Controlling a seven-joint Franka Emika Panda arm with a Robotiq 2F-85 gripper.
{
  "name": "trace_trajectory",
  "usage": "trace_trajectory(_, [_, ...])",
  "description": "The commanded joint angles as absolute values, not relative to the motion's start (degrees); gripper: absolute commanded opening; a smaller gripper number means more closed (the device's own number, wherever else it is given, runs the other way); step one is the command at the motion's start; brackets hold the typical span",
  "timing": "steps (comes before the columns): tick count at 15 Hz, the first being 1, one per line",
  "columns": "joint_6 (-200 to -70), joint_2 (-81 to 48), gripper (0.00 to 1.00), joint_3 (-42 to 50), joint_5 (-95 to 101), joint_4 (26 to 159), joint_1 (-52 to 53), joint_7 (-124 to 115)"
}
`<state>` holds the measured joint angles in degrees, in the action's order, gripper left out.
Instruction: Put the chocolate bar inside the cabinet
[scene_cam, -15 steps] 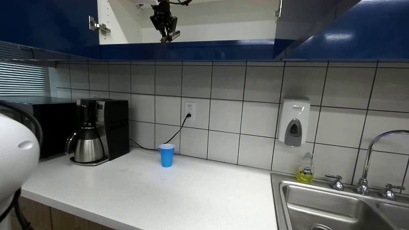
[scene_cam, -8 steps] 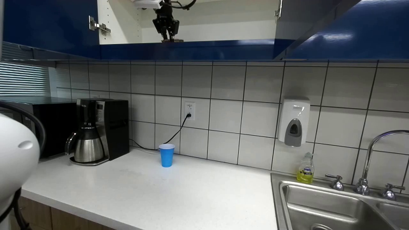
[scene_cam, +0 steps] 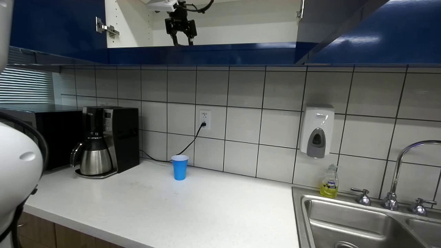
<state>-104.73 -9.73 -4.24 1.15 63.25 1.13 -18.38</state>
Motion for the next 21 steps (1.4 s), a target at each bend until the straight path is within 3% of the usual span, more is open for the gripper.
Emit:
trace_trajectory(1, [-103.5, -9.3, 1.00, -3.9, 1.8, 62.7, 1.2, -19.8])
trace_trajectory(12, [-106.0, -0.3, 1.00, -2.7, 0.9, 72.5, 0.7, -18.5])
trace_trajectory(21, [-114.5, 17.1, 1.00, -2.8, 0.6, 97.3, 2.1, -15.0])
